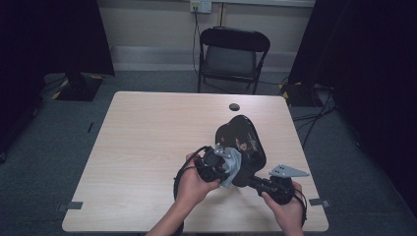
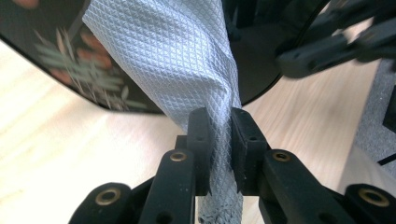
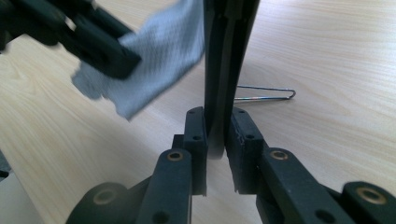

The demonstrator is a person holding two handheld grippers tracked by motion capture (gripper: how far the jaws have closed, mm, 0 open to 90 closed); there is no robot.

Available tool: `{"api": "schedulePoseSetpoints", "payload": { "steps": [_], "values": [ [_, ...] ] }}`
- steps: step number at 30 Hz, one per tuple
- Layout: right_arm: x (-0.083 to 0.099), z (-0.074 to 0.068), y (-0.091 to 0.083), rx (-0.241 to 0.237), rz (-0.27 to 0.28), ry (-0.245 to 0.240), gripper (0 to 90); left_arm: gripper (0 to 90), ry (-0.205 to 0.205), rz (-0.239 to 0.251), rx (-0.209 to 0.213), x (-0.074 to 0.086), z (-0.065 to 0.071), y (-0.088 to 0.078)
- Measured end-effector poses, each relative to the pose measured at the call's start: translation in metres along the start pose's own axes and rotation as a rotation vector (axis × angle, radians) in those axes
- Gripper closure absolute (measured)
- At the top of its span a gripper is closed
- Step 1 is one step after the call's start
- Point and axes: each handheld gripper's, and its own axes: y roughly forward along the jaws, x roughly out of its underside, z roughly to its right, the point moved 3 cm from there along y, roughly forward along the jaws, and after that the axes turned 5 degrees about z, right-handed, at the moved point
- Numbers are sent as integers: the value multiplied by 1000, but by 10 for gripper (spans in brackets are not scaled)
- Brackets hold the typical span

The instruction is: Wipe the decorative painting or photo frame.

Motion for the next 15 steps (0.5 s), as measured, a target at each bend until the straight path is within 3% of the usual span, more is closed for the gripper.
{"api": "schedulePoseSetpoints", "payload": {
  "steps": [10, 15],
  "values": [
    [0, 0, 2, 0, 8, 2, 795, 796, -70, -81, -14, 33, -19, 26],
    [0, -1, 1, 3, 6, 6, 794, 796, -91, -91, -8, 46, -21, 32]
  ]
}}
